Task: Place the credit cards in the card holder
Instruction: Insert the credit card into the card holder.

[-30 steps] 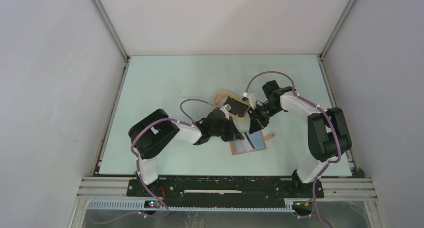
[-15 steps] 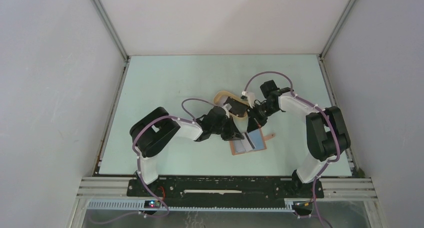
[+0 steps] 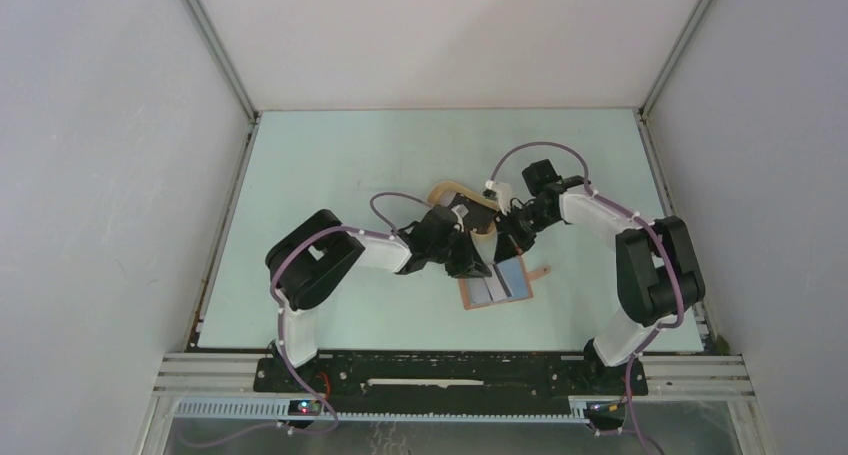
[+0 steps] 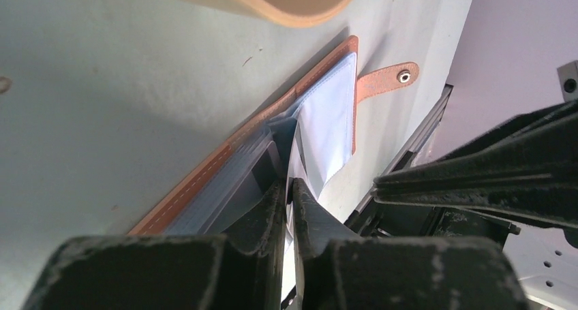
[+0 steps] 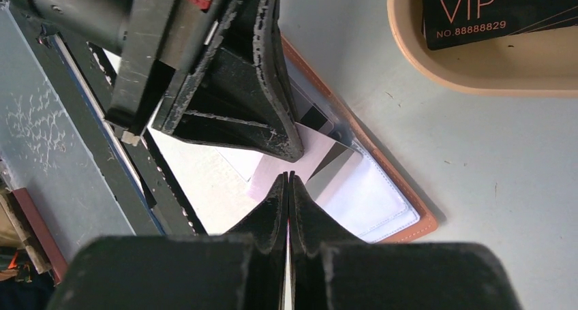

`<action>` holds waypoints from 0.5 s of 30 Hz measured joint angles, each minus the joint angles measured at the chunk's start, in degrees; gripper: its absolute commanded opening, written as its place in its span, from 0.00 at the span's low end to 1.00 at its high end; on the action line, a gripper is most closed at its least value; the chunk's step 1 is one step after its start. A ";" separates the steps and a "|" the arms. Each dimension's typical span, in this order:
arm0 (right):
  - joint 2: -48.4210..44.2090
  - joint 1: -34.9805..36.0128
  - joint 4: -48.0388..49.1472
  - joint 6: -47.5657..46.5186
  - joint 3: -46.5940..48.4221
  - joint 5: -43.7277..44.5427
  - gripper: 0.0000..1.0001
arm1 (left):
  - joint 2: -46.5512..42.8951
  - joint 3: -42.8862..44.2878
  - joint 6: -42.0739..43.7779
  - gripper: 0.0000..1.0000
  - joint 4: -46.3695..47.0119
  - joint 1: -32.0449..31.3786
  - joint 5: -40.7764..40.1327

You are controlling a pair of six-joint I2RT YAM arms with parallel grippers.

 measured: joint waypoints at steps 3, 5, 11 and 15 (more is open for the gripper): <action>-1.09 -0.22 0.22 0.11 -0.15 -0.02 0.02 | 0.61 1.01 0.00 0.14 -0.76 0.00 0.24; -1.55 -0.37 0.35 0.13 -0.15 -0.02 0.03 | 0.85 1.27 0.00 0.15 -0.94 0.00 0.26; -1.75 -0.37 0.37 0.02 -0.15 -0.24 0.03 | 1.46 2.19 0.04 0.19 -1.36 0.00 0.66; -2.78 -0.59 -0.20 -1.53 -0.26 -1.97 0.03 | 1.64 2.43 0.09 0.22 -1.31 0.00 0.81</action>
